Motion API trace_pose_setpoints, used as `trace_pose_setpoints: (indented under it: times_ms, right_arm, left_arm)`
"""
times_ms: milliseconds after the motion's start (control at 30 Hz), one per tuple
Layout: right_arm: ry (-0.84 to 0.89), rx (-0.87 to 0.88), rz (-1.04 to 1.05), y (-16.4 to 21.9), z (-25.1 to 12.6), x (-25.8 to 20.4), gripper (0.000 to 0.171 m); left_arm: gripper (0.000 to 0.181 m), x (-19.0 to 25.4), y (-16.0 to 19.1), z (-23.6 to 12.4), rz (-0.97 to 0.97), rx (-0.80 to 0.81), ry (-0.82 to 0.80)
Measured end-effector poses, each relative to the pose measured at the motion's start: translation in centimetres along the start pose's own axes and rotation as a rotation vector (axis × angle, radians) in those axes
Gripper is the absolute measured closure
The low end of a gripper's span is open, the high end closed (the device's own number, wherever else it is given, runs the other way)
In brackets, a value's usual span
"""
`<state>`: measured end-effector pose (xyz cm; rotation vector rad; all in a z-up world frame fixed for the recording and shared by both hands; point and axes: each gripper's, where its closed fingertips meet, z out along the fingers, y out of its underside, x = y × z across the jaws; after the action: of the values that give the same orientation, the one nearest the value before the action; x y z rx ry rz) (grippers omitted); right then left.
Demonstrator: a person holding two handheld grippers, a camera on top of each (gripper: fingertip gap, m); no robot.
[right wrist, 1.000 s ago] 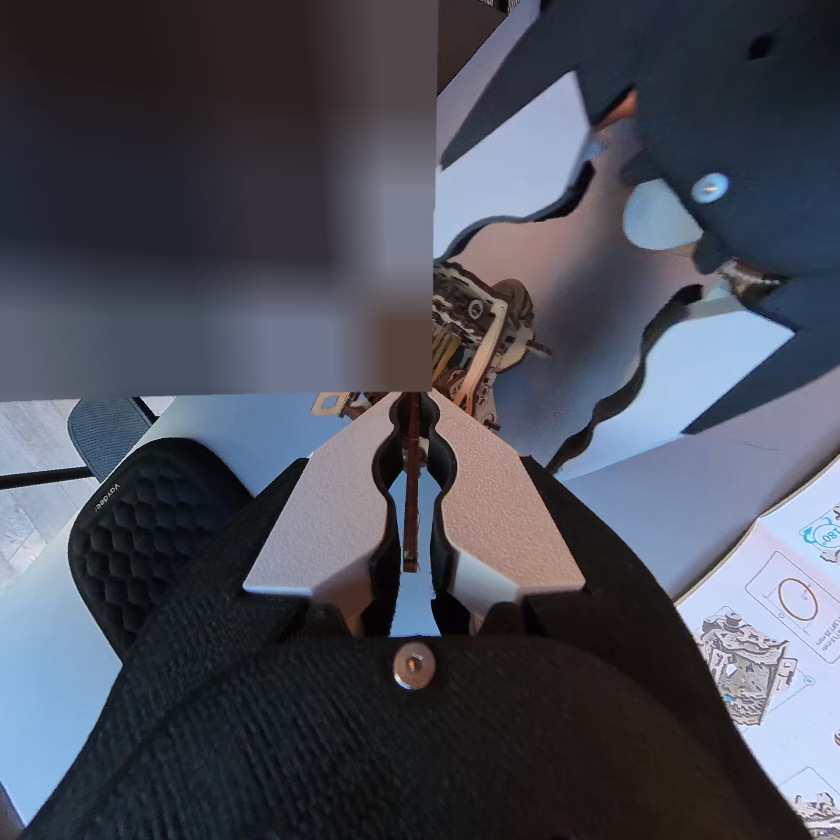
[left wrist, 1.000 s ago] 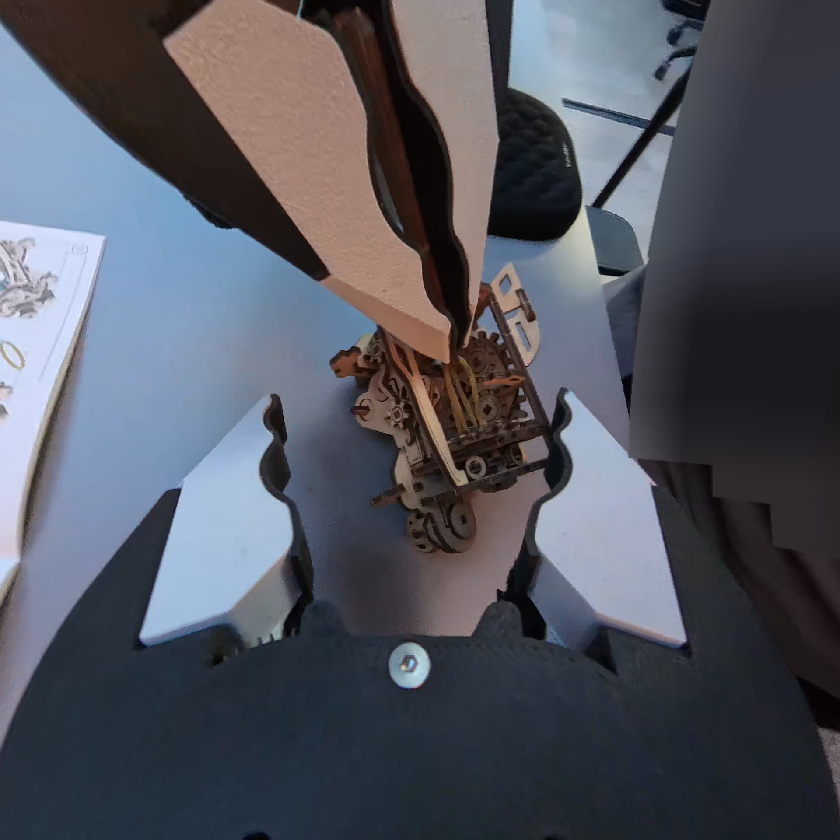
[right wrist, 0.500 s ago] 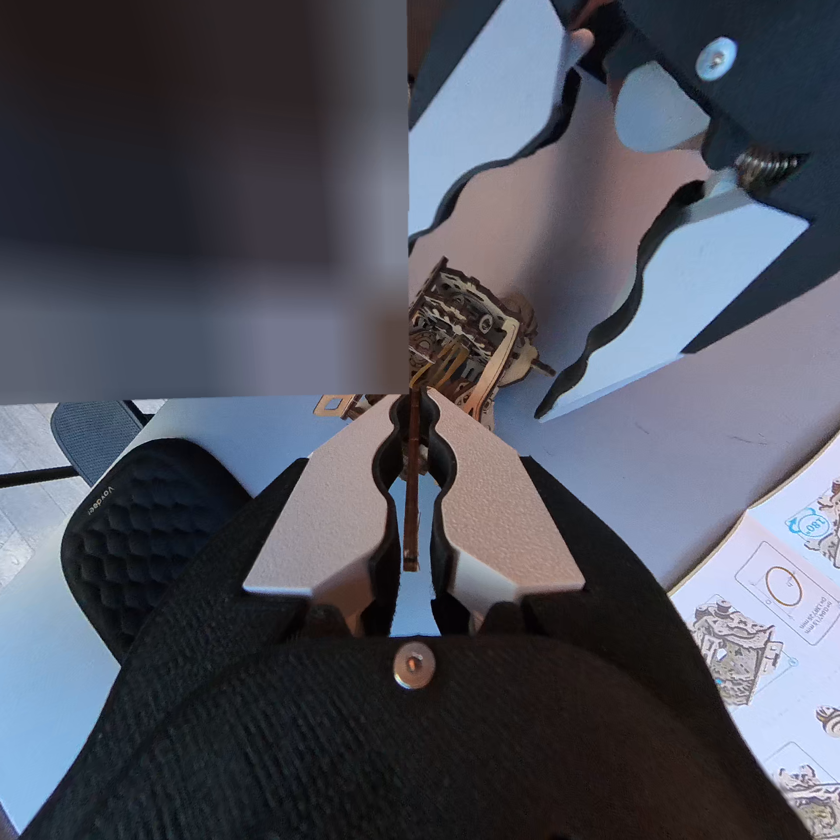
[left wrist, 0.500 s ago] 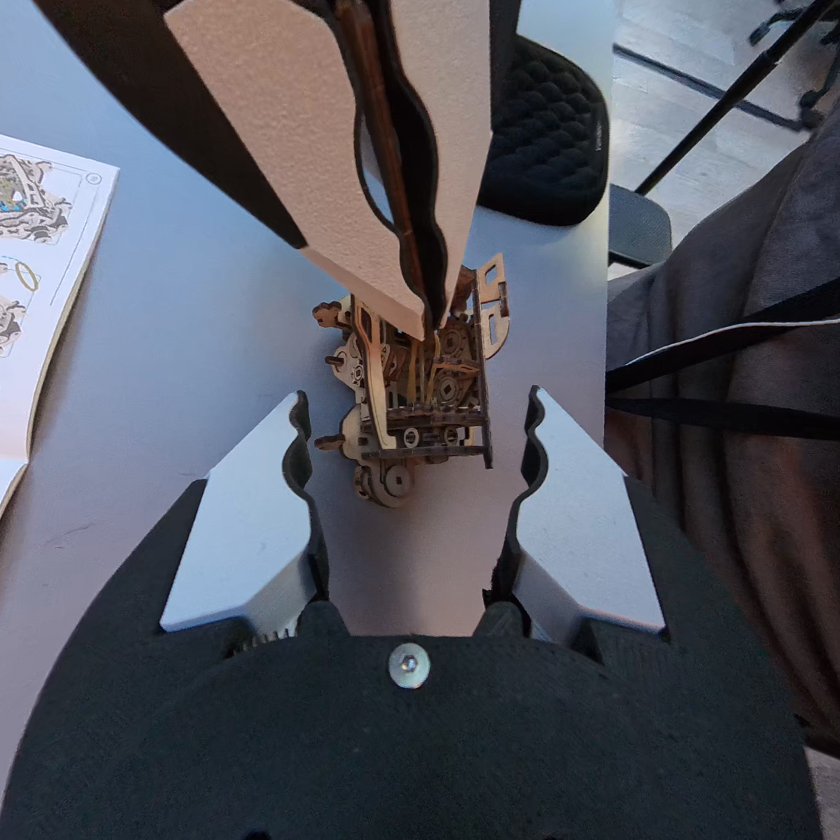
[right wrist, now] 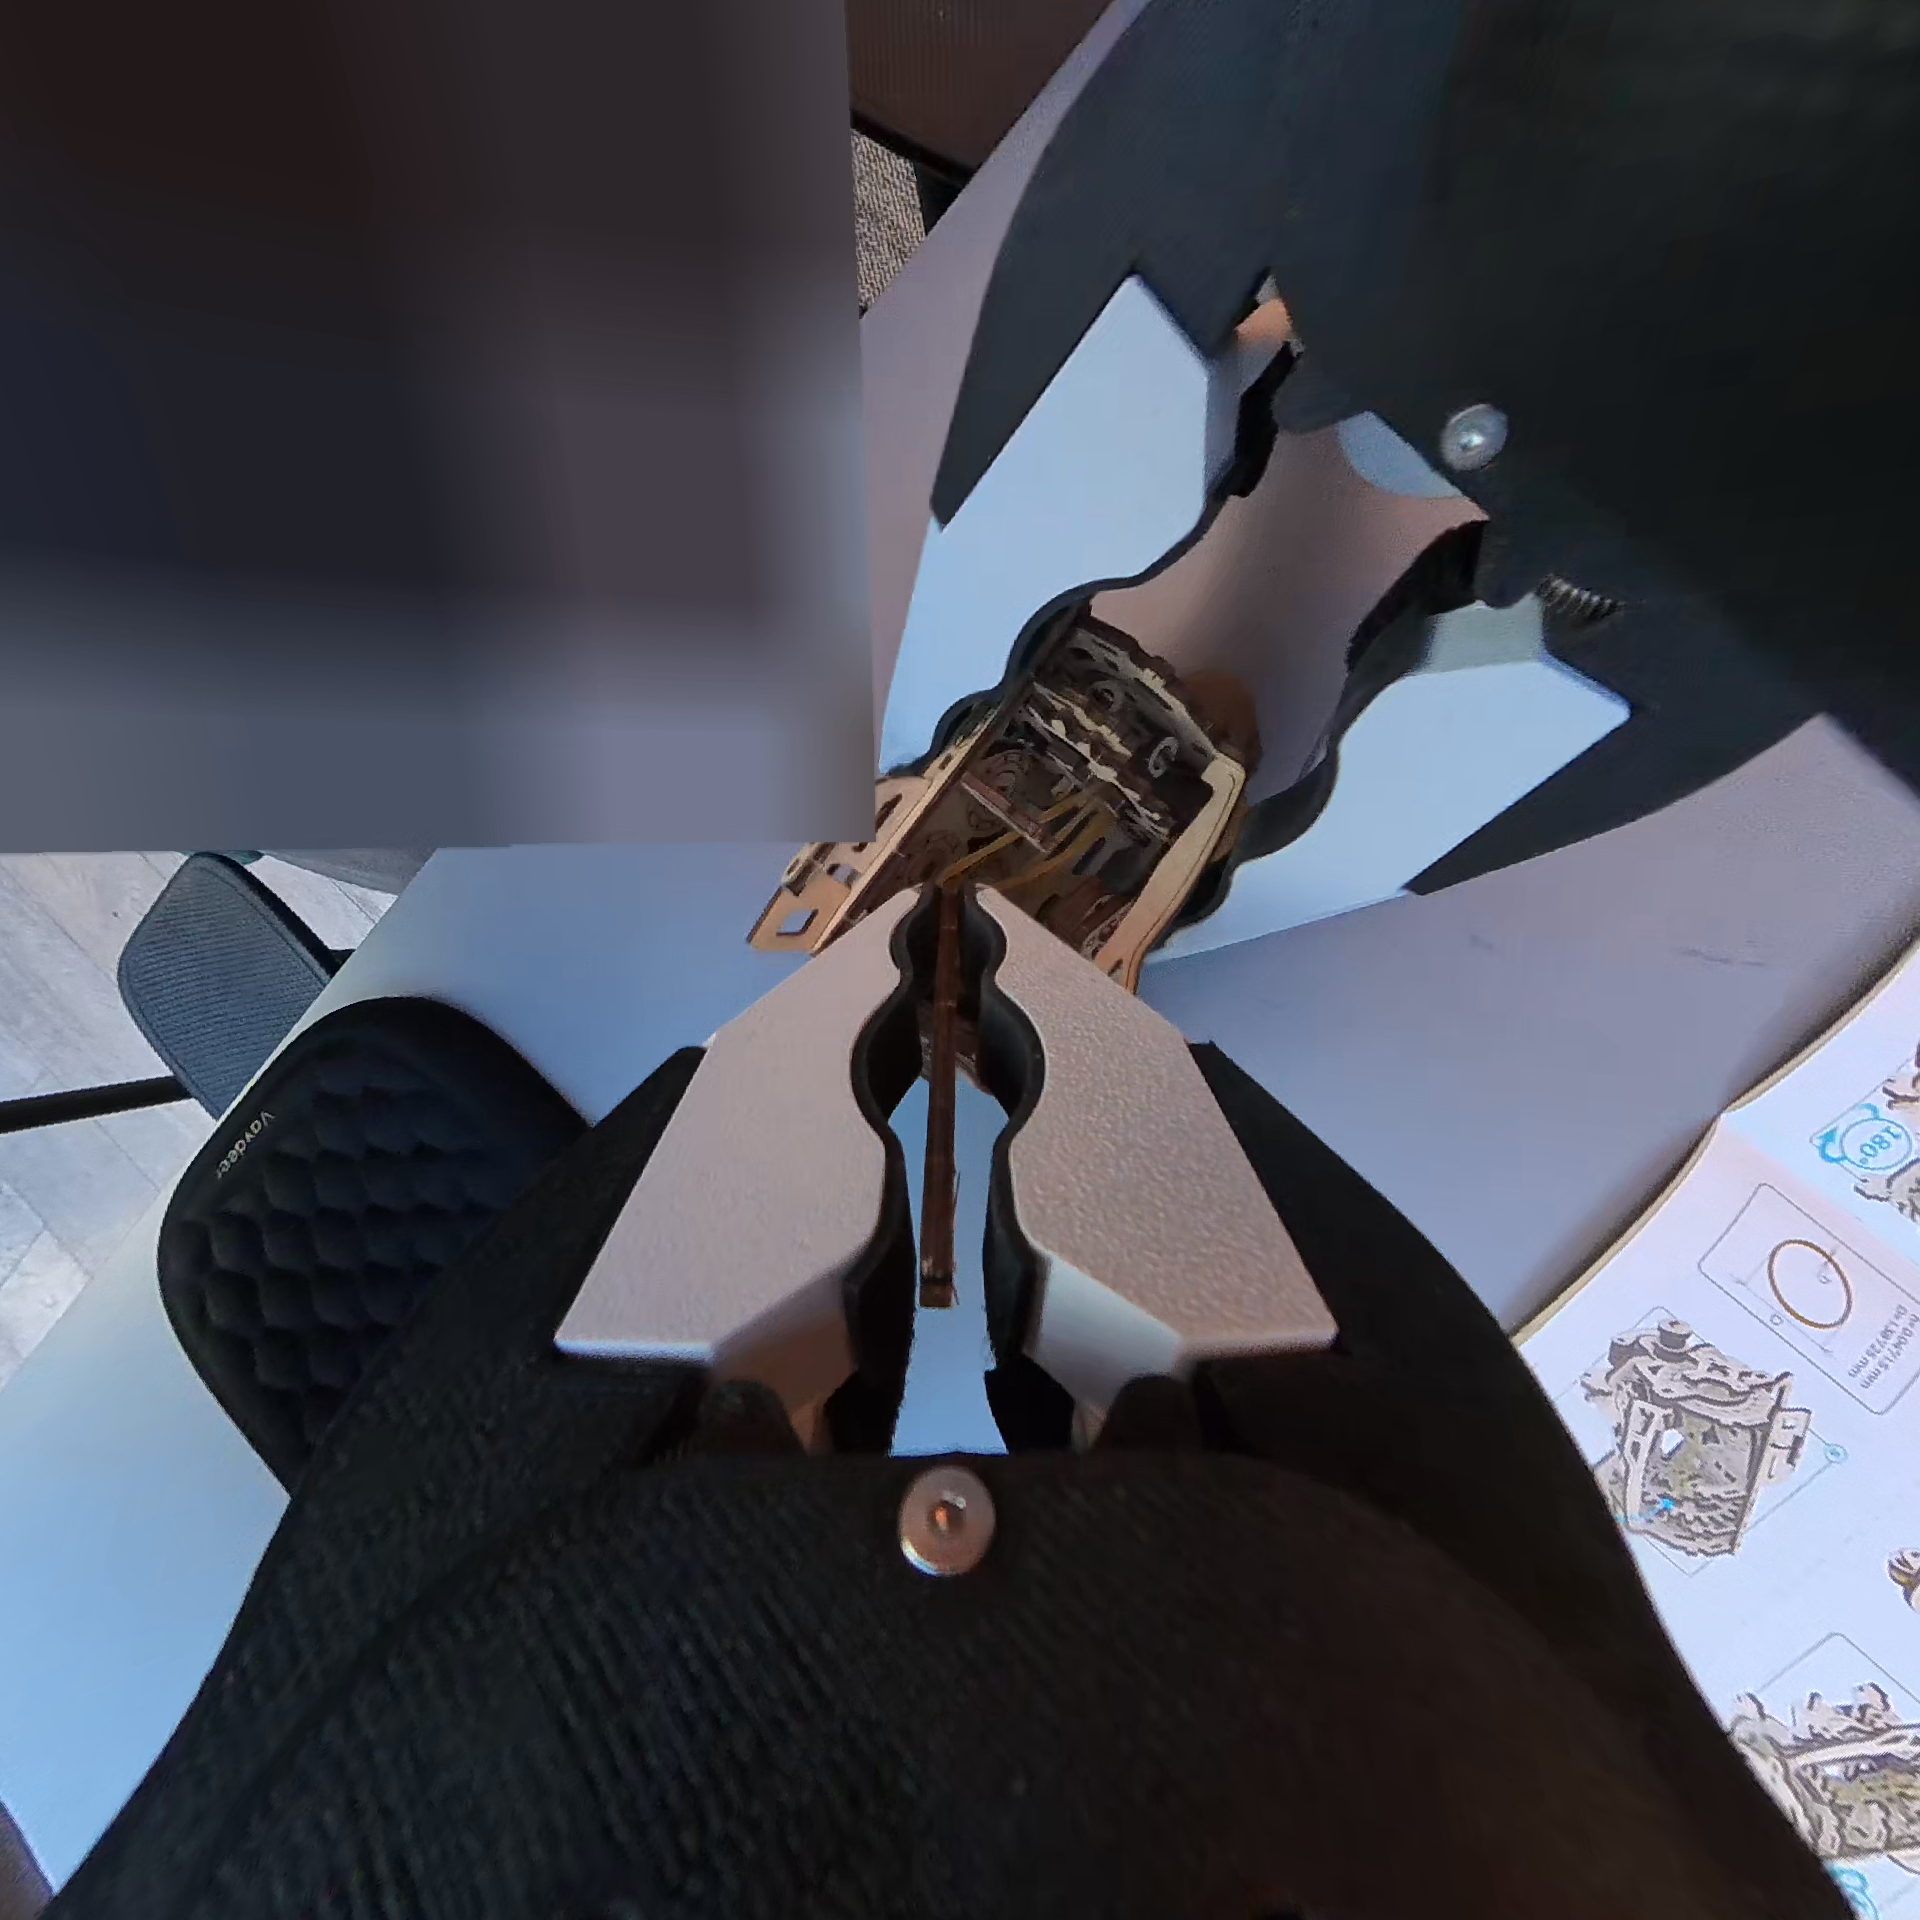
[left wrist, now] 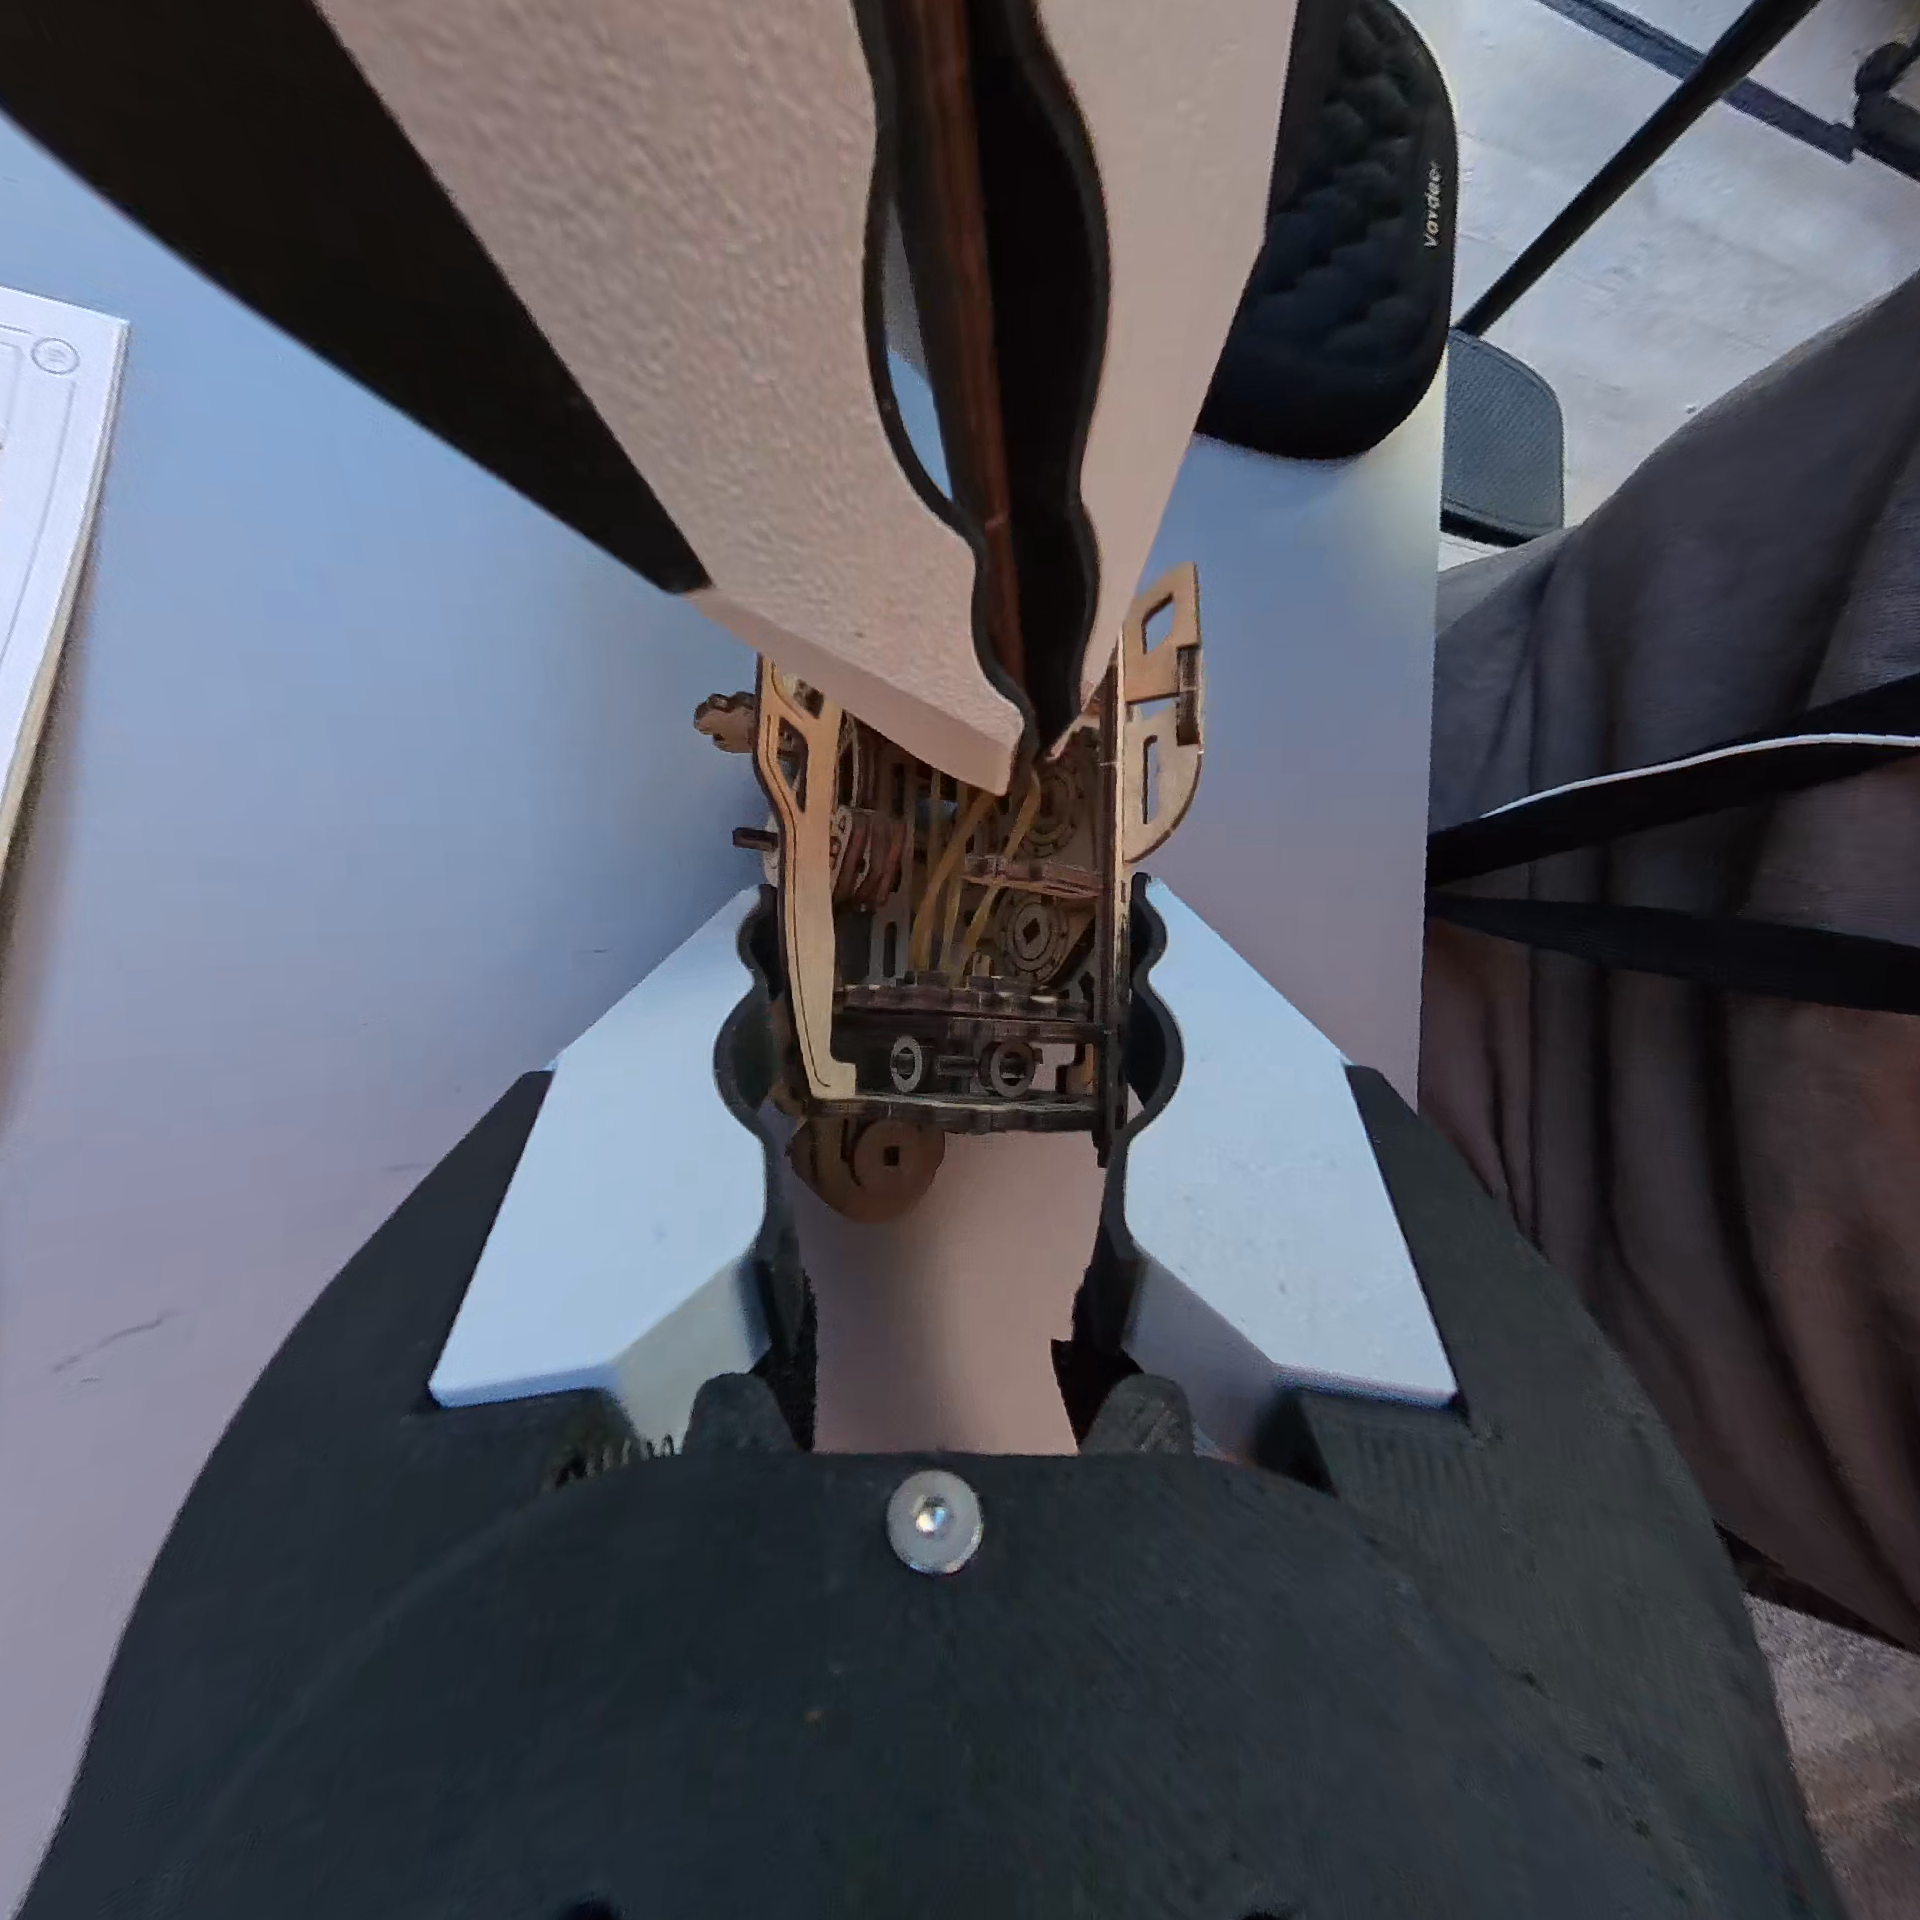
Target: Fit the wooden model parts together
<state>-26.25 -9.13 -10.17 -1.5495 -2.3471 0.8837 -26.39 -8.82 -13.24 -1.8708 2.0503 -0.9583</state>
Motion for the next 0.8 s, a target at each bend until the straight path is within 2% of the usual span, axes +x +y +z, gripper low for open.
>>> trace_pose_setpoints:
  times_ms: [800]
  right_arm:
    - [-0.016, -0.129, 0.01, 1.3, -1.5, -0.3, 0.17]
  left_arm:
    - [0.116, 0.1, 0.2, 0.3, 0.107, -0.017, 0.013]
